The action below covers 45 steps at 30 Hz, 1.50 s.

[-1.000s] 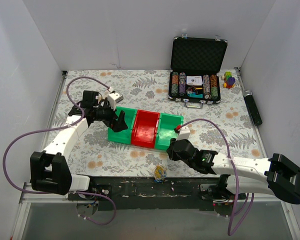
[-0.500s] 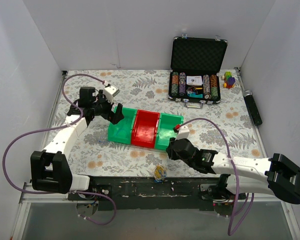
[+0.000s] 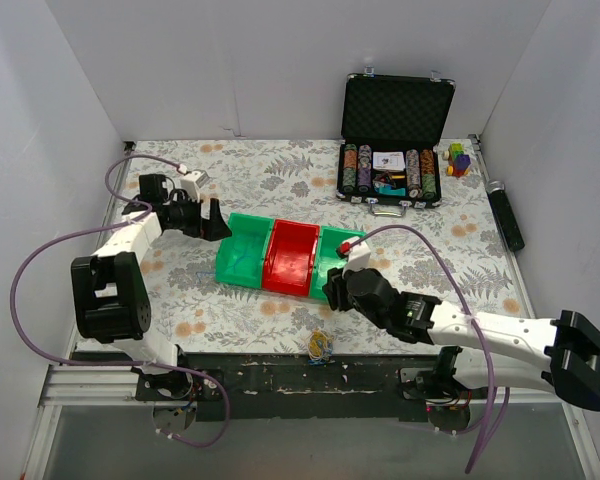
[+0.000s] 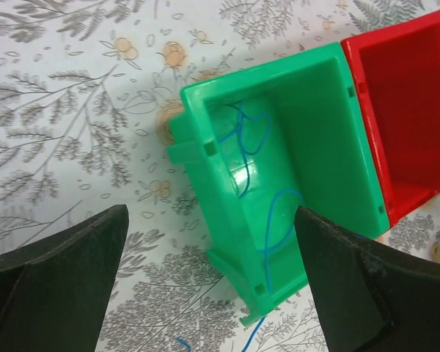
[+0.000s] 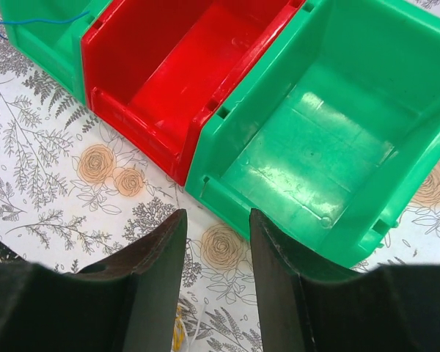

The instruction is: Untangle the cables

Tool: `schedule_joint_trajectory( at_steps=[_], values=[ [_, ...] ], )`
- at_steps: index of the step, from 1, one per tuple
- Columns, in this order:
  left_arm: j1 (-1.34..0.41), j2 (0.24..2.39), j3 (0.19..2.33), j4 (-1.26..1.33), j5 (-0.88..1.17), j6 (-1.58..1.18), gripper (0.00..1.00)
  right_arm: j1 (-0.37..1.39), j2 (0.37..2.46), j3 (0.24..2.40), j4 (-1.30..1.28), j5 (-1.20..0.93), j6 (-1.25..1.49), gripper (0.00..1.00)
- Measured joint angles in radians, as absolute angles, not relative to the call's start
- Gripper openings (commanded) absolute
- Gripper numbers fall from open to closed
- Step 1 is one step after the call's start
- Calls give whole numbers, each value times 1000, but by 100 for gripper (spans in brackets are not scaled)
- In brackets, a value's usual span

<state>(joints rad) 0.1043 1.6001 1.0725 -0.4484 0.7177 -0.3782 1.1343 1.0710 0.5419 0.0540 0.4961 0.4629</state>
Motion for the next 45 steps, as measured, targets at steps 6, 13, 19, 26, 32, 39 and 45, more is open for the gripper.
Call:
schedule_joint_trajectory(
  at_steps=[6,13,19,26,32,39,45],
  values=[
    [93,1604,992,-424,789,-390,91,1134,1025,543,36,510,432,48],
    [93,1584,901,-438,915,-389,92,1134,1016,550,24,493,380,48],
    [93,1490,850,-497,990,-337,94,1134,1045,587,24,481,340,49],
    [89,1468,844,-630,1045,-219,98,1134,1094,631,24,459,317,49],
    [94,1470,874,-735,1052,-142,98,1134,1147,669,28,411,291,51],
    [252,1491,1128,-752,1083,-194,98,1164,1288,748,52,330,190,56],
    [416,1546,1308,-733,1146,-264,98,1267,1548,1033,59,312,14,57]
  ],
)
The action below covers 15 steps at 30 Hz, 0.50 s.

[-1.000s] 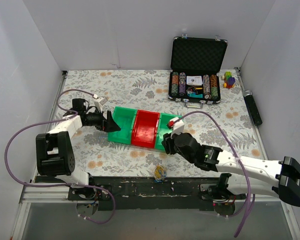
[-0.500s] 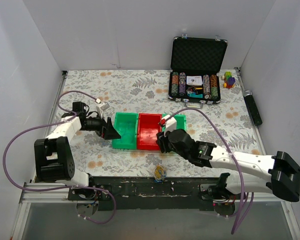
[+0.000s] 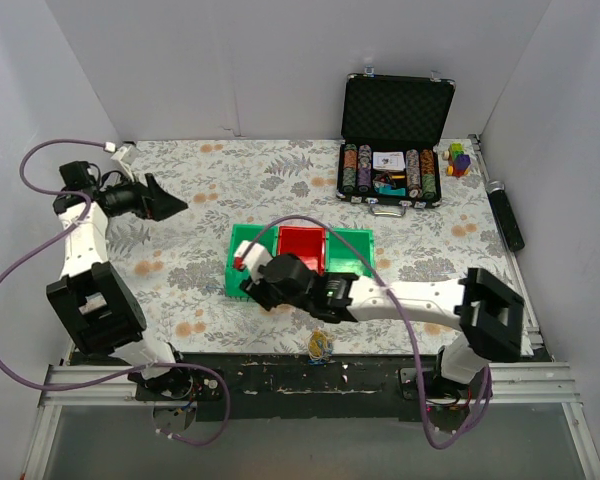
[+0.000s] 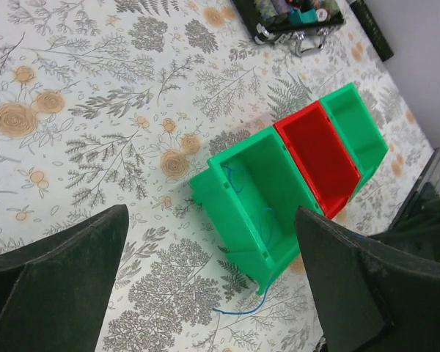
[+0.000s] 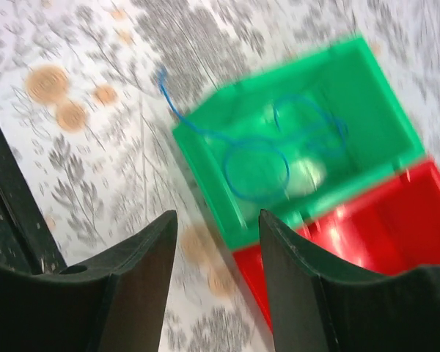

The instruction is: Untangle the cables

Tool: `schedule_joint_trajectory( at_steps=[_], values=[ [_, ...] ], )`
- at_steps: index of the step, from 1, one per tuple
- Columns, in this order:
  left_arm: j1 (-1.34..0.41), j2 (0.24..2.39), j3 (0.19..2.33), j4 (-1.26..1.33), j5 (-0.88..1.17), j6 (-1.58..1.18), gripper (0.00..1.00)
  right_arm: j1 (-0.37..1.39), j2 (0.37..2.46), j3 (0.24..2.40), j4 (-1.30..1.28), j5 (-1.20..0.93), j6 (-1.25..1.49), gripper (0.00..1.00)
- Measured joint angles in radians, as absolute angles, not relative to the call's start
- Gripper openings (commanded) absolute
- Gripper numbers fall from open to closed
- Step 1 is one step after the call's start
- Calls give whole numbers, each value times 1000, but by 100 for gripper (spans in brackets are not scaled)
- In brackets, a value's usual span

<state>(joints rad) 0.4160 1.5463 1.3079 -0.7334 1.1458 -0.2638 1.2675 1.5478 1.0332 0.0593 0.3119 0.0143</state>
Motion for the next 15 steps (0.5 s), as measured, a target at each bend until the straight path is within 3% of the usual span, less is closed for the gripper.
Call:
schedule_joint_trajectory(
  at_steps=[9,15],
  values=[
    [669,1705,1363,-810,1243,-292,98,1317,1907,1454,6,256,-183,58],
    [697,1678,1306,-781,1222,-299,98,1317,2106,1682,-117,236,-266,58]
  ],
)
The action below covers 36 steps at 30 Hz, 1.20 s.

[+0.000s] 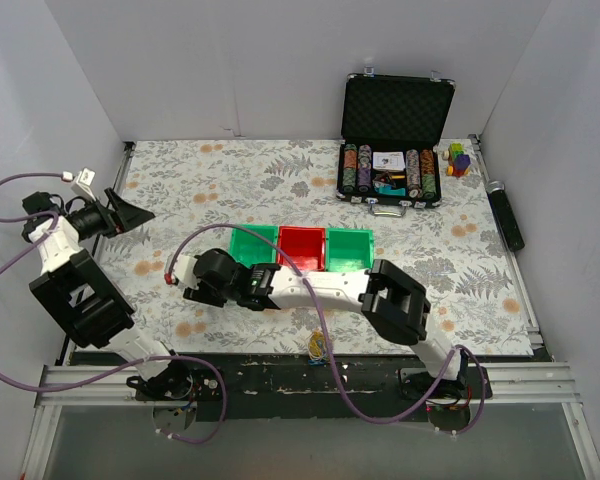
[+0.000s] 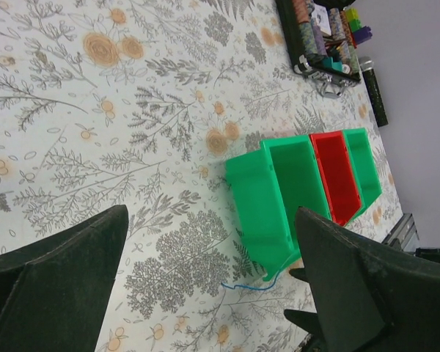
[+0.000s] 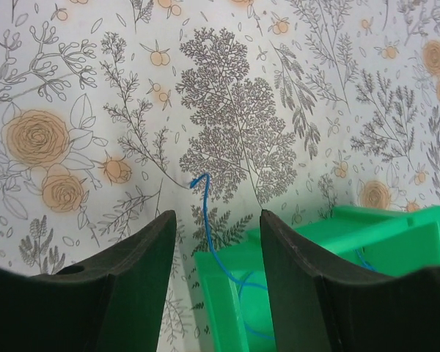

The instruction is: Untangle the cables

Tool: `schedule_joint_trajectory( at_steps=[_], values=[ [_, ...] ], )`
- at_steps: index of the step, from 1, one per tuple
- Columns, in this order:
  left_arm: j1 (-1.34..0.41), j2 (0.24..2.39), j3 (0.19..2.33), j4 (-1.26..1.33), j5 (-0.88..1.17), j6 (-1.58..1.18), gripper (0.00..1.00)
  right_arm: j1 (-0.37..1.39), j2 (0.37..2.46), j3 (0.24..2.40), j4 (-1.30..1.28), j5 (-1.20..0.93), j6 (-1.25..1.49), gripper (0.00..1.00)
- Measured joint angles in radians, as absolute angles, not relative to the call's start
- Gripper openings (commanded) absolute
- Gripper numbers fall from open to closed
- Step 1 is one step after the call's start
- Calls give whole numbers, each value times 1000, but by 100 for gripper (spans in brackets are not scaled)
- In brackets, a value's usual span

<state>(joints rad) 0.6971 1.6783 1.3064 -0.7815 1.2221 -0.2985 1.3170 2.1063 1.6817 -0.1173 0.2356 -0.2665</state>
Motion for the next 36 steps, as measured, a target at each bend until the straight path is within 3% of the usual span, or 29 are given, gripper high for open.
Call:
schedule_joint_trajectory(
  at_steps=[12,27,31,35,36],
  values=[
    [696,1611,1192,-694,1151,-331,98,1318,2282,1854,-235,270,-361,54],
    [650,1464,1055,-638,1098,-296,98,1313,2315,1889,-246,292,-377,31],
    [642,1456,1055,-615,1097,-303,98,1309,2330,1905,-261,287,-374,21],
    [642,1456,1055,-608,1092,-306,98,1303,2357,1925,-274,280,-367,1],
    [642,1456,1055,-606,1091,-307,98,1303,2361,1925,-282,277,-364,1]
  ],
)
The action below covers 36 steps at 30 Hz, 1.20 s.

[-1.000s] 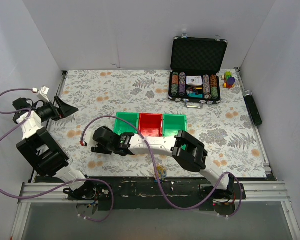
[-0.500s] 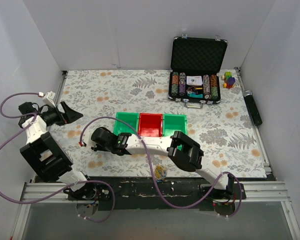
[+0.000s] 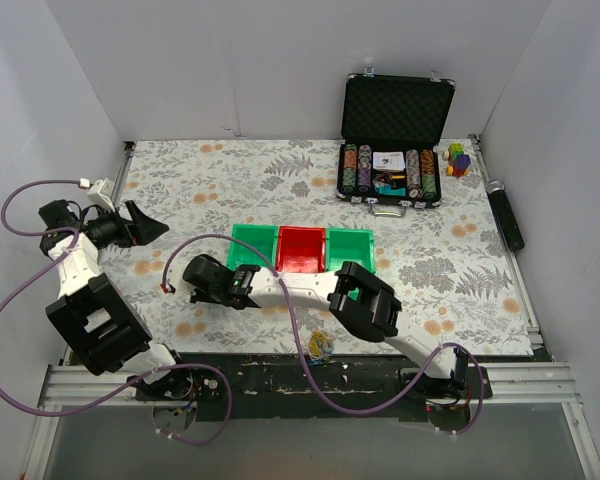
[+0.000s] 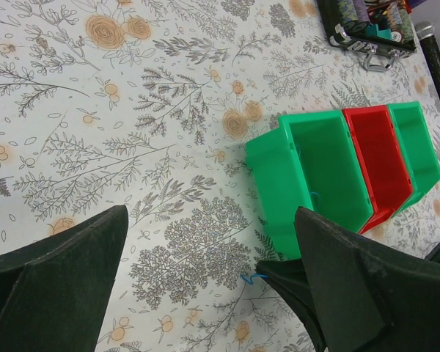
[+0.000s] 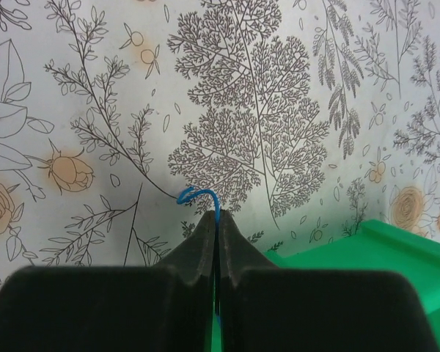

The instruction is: Untangle the cables

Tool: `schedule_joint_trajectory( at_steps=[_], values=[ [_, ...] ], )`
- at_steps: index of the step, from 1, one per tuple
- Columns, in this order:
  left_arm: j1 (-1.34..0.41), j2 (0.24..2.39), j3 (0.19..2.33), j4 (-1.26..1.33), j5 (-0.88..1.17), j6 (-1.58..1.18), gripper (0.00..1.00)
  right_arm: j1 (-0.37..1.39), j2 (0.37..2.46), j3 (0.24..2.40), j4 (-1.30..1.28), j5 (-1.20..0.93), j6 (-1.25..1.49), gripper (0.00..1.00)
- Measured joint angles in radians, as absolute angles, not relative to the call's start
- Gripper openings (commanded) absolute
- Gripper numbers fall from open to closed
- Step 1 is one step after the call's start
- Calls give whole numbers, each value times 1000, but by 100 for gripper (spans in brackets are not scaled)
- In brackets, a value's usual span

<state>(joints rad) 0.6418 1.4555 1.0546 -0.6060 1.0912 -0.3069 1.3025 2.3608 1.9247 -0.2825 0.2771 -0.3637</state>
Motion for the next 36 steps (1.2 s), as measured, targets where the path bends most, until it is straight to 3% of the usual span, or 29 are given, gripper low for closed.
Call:
schedule_joint_trajectory(
  at_steps=[9,22,36],
  values=[
    [642,1456,1054,-575,1075,-325,98,1302,2324,1875,-262,269,-334,1],
    [642,1456,1047,-530,1058,-361,98,1296,1950,1617,-62,313,-271,1],
    [637,1448,1032,-522,1055,-364,98,1138,1940,1507,-64,368,-137,1]
  ],
)
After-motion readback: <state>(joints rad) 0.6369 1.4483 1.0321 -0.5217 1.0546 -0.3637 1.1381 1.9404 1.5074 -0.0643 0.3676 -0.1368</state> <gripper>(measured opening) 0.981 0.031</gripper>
